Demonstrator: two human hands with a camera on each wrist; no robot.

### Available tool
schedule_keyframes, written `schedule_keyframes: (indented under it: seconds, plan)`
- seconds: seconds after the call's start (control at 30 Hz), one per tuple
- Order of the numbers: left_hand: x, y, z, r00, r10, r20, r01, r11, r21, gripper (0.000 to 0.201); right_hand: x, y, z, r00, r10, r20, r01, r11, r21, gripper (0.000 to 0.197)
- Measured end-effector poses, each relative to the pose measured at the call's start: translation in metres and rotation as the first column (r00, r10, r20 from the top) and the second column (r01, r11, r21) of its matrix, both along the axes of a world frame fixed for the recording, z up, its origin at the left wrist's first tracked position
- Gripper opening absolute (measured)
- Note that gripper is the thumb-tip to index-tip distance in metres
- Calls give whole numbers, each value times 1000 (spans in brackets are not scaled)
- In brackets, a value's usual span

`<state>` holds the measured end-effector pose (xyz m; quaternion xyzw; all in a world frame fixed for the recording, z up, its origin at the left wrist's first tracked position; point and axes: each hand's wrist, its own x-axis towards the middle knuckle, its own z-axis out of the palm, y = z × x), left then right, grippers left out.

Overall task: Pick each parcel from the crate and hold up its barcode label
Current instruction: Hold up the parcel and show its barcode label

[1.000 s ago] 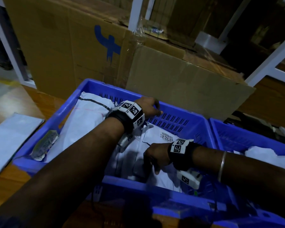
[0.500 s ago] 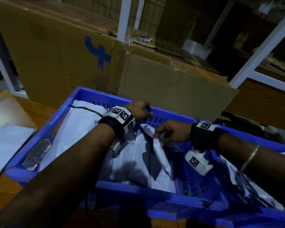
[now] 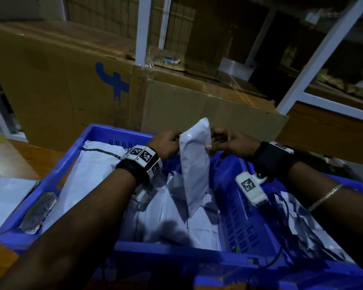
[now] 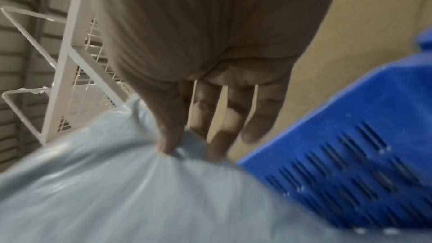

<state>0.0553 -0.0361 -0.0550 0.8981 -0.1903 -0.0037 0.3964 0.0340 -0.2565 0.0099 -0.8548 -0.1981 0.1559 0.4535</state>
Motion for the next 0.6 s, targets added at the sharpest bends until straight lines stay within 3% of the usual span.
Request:
schedule_keyframes:
  seconds: [0.07, 0.1, 0.13, 0.2, 0.23, 0.33, 0.4, 0.5, 0.6]
  plan:
    - [2, 2, -4, 999, -1, 46, 4, 998, -68, 84, 7, -3, -1, 998, -49, 51, 50, 999, -13, 9]
    - [4, 3, -6, 999, 24, 38, -19, 992, -129, 85, 12, -4, -2, 995, -76, 64, 77, 997, -4, 8]
    - [6, 3, -5, 999, 46, 13, -43, 983, -178, 76, 16, -5, -4, 993, -102, 65, 102, 995, 16, 8]
    - [6, 2, 2, 987, 133, -96, -156, 940, -303, 33, 23, -4, -9, 988, -144, 61, 141, 988, 61, 7]
    - [7, 0, 5, 976, 159, -150, -207, 896, -394, 23, 26, -3, -12, 985, -163, 59, 158, 984, 84, 6]
    - [8, -2, 10, 940, 185, -288, -330, 711, -621, 53, 34, -2, -26, 972, -206, 110, 189, 971, 143, 6]
    - [6, 0, 14, 914, 147, -378, -382, 626, -679, 66, 39, -1, -38, 958, -249, 140, 225, 960, 165, 2]
    - [3, 3, 14, 941, 173, -291, -325, 701, -634, 50, 43, 3, -55, 943, -321, 92, 291, 925, 244, 17]
    - [6, 3, 7, 957, 204, -206, -288, 757, -587, 18, 44, 10, -65, 933, -355, 64, 320, 896, 309, 7]
